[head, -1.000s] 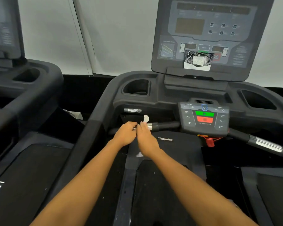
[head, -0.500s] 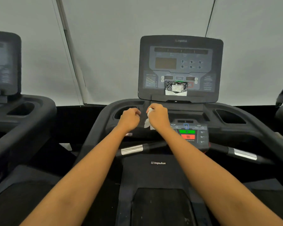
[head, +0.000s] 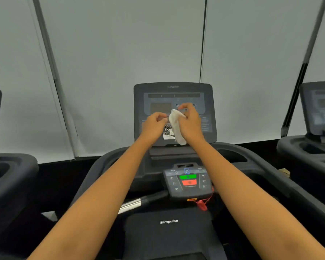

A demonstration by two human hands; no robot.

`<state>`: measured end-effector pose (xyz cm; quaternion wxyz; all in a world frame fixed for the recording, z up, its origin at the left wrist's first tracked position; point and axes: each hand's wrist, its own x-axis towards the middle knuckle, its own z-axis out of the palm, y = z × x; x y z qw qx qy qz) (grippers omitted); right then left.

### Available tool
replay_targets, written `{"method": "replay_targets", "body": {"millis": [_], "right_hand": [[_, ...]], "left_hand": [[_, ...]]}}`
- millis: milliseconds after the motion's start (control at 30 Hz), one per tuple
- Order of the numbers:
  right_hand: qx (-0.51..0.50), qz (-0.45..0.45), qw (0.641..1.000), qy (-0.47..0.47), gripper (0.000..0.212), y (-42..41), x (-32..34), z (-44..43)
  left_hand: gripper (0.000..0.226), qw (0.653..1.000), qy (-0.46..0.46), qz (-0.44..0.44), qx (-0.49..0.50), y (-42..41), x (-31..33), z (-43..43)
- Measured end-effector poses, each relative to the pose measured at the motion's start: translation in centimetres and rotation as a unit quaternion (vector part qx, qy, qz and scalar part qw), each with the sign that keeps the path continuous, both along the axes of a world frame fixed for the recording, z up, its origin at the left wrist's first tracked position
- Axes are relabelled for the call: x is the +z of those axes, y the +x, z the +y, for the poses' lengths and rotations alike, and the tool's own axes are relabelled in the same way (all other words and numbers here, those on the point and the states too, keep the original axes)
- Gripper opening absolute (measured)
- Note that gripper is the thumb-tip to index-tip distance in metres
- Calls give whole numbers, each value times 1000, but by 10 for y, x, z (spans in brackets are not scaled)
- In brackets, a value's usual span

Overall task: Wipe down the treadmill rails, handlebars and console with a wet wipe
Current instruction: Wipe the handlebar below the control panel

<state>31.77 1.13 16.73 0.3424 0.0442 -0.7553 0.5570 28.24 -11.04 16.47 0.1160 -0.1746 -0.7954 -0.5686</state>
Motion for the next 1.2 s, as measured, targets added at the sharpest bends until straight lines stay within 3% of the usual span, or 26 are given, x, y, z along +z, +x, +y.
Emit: {"method": "replay_targets", "body": {"millis": [133, 233, 300, 367, 467, 567, 667, 767, 833, 933, 1000, 1067, 1133, 1200], "right_hand": [[18, 59, 998, -19, 27, 23, 17, 33], [35, 89, 995, -31, 33, 43, 21, 52], [33, 91, 995, -10, 31, 56, 19, 65], [31, 73, 997, 26, 28, 65, 13, 78], [49, 49, 996, 58, 22, 76, 6, 94], [60, 41, 990, 121, 19, 89, 3, 104], [55, 47, 985, 157, 22, 100, -3, 115], [73, -4, 981, 180, 48, 101, -9, 126], [85, -27, 976, 199, 45, 100, -10, 128], [29, -18, 992, 124, 24, 97, -11, 127], [8, -22, 998, 53, 21, 98, -14, 120], [65, -45, 995, -68, 21, 103, -19, 112], [160, -67, 966, -190, 24, 110, -24, 101], [214, -98, 951, -200, 34, 105, -36, 92]], "left_hand": [[54, 982, 39, -154, -102, 23, 15, 30], [70, 921, 133, -261, -259, 36, 16, 56], [74, 880, 227, -272, -316, 51, 21, 76], [62, 868, 302, -267, -291, 69, 29, 94], [27, 910, 300, -212, -191, 89, 35, 116], [30, 942, 285, -152, -88, 94, 28, 130], [23, 951, 271, -132, -64, 105, 14, 139], [23, 935, 314, -148, -71, 120, 4, 142], [22, 915, 362, -147, -103, 127, -2, 139], [16, 900, 372, -177, -143, 133, -13, 128], [18, 906, 348, -200, -138, 136, -18, 119], [16, 925, 315, -177, -118, 136, -21, 111], [15, 946, 289, -122, -76, 133, -25, 104], [35, 962, 264, -71, -21, 131, -32, 97]]}}
